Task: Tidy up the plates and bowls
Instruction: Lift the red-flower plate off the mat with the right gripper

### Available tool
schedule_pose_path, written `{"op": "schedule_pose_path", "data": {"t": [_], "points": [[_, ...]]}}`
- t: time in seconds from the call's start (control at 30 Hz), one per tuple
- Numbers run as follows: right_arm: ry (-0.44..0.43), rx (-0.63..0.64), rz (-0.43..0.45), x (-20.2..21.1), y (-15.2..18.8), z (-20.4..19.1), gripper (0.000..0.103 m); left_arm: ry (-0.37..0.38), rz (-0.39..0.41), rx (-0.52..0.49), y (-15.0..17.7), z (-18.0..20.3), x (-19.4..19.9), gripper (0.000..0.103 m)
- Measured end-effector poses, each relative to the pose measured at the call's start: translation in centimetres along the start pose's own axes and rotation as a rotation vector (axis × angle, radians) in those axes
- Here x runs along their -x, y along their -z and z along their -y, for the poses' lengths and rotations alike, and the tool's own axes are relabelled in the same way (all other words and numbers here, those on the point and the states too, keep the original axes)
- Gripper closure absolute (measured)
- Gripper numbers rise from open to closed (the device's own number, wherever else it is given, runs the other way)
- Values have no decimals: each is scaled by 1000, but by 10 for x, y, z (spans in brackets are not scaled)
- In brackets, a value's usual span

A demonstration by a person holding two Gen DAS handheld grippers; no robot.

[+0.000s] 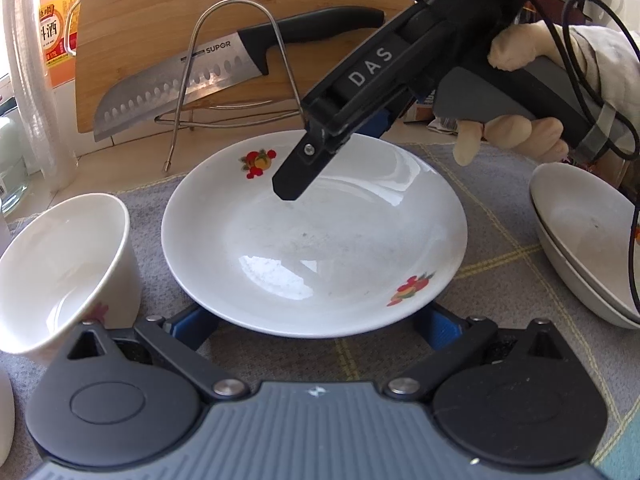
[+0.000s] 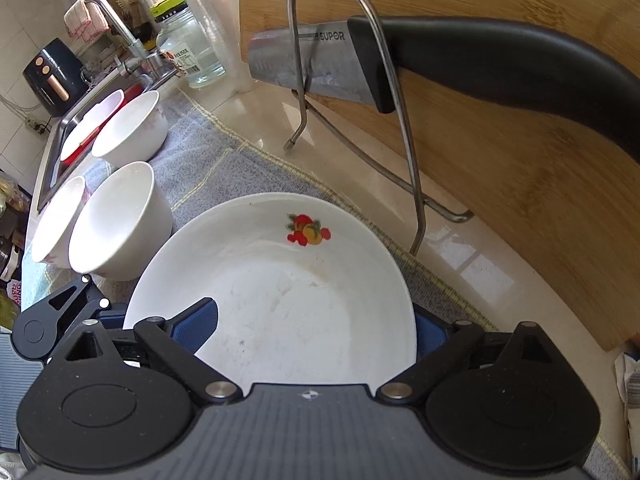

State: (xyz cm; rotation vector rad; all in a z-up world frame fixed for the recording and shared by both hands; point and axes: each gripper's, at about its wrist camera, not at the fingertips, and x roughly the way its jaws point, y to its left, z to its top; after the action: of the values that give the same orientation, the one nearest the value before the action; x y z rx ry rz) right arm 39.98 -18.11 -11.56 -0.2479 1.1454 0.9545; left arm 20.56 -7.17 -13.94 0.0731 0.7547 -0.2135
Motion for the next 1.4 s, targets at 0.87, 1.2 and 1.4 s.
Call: {"op": "schedule_pose_path", "data": {"t": [0.87,1.2,1.4], "points": [[28,23,-24,-1,-4,-1,14,-7,-2,-27,-3,0,1,1],[40,53,-27,-5,-5,-3,13,-11,5,-65,-2,1,2,1],[40,52,-27,-4,-5,-3,14,-12,5,-70,-1,2,2,2]]}}
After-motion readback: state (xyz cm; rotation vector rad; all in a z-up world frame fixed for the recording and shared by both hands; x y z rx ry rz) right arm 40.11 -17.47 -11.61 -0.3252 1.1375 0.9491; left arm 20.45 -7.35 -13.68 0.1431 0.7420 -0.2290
